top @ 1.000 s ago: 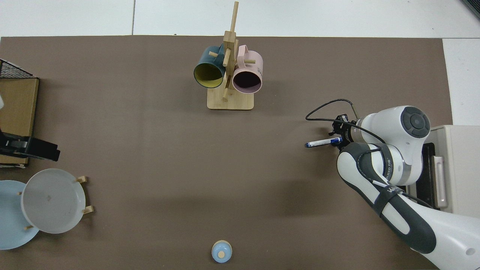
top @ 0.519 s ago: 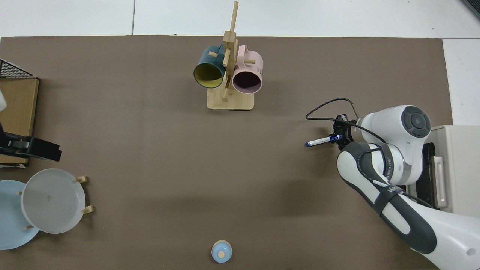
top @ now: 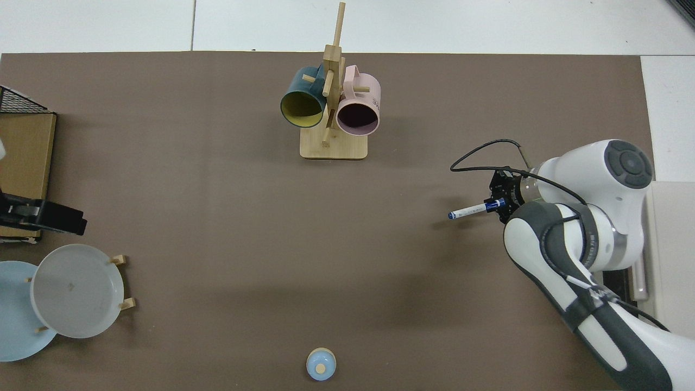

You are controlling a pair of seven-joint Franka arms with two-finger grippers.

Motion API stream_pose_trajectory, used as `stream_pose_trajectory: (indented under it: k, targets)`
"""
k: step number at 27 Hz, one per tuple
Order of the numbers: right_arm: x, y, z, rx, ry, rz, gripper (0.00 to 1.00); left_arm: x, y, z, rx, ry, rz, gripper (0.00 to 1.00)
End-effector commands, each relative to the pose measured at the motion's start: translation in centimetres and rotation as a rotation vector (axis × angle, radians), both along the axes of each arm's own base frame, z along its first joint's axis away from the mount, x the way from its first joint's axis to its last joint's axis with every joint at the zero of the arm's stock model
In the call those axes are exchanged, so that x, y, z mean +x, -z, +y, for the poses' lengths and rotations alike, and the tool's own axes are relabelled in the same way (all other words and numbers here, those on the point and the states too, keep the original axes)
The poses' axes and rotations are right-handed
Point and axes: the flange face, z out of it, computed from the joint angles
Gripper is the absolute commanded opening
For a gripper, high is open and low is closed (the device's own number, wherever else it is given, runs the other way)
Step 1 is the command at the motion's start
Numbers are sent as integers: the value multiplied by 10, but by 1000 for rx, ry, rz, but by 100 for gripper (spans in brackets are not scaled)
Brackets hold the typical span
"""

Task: Put markers into pen holder
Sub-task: 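Lift the marker and carry it toward the table middle with the right gripper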

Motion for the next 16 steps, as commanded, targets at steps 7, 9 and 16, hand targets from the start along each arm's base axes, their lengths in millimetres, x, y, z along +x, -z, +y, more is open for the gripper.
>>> stream_pose_trajectory:
  k: [7, 9, 16]
  targets:
    - [-35, -131, 21, 3, 20, 24, 0, -9, 0, 3, -22, 15, 10, 100]
    - [-41, -151, 25, 2, 15, 25, 0, -9, -1, 4, -56, 9, 5, 100]
    - [-72, -212, 65, -2, 65, 2, 0, -8, -1, 5, -85, 65, -1, 100]
